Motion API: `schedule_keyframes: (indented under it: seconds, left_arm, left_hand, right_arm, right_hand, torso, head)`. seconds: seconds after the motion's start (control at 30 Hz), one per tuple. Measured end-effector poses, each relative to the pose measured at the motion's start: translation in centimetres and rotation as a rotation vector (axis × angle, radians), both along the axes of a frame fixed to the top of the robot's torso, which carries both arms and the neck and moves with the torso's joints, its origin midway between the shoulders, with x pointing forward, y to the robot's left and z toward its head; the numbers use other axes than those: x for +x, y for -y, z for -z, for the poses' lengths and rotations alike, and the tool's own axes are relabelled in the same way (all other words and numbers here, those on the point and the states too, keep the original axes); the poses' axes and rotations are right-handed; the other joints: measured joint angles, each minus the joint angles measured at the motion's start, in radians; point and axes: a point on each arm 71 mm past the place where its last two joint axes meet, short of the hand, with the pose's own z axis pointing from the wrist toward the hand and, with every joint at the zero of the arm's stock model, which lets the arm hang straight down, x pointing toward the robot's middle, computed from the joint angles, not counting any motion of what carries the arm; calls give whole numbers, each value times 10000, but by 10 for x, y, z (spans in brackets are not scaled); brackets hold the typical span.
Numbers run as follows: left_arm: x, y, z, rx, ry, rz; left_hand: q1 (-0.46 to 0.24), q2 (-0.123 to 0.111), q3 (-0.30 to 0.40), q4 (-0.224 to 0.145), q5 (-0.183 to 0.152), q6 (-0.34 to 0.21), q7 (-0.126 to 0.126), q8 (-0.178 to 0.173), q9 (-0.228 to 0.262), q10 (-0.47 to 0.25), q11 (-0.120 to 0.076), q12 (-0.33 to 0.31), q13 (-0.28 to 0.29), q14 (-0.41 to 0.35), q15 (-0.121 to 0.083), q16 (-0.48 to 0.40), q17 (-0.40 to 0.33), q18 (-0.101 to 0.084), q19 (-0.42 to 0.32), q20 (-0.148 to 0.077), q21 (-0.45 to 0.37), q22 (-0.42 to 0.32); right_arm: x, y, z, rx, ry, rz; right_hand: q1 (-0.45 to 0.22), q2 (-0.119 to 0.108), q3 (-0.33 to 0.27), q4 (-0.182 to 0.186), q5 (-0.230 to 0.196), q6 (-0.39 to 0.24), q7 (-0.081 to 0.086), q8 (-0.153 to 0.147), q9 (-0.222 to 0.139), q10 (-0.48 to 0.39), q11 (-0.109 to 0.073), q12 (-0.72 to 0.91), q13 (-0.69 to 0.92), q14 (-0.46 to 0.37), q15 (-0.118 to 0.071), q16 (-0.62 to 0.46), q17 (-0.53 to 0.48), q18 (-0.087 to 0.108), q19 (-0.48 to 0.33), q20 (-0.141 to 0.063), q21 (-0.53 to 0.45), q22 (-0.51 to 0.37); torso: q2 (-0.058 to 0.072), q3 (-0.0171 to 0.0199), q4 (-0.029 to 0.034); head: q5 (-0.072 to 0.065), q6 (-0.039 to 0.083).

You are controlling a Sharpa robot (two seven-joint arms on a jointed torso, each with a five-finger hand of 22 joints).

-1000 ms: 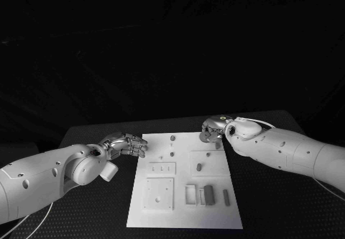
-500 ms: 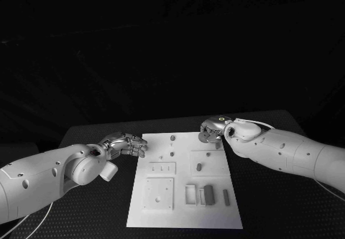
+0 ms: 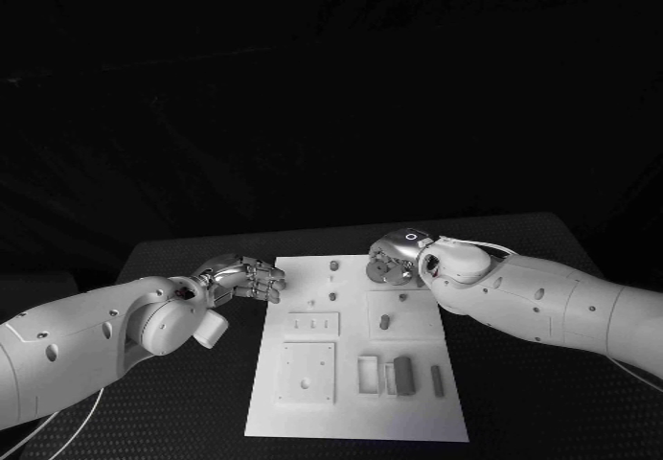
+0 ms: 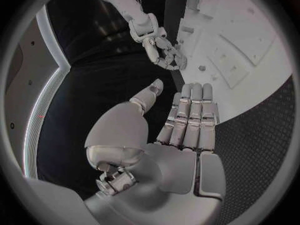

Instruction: Assemble the parts on the task board

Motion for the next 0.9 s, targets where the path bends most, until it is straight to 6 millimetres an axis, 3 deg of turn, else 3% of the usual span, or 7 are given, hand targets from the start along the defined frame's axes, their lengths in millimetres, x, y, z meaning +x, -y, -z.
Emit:
schedule_keyframes:
  seconds: [0.43,0.9]
  left_arm:
    - [0,0,0,-3,-2,2]
    - [0,3,0,-20,1,47]
  left_hand:
    - [0,0,-4,-4,0,0,0,0,-1,0,0,0,8,0,0,-38,8,0,0,0,0,9]
    - [0,0,-3,-4,0,0,0,0,7,0,0,0,7,0,0,-38,18,0,0,0,0,7]
  right_arm:
    - [-11,-44,-9,132,746,-820]
    - [-6,-89,-3,-24,994,-1231]
  right_hand:
    - [-26,-27,-1,-5,0,36,-36,0,0,52,-52,0,-71,59,-47,0,-1,2,43,-40,0,0]
    - [-39,-42,24,18,0,39,-39,1,0,70,-70,-1,-98,74,-31,0,-3,4,61,-56,-1,0]
  torso:
    - [1,5,-12]
    - [1,6,-18]
  head:
    - [59,0]
    - [65,30]
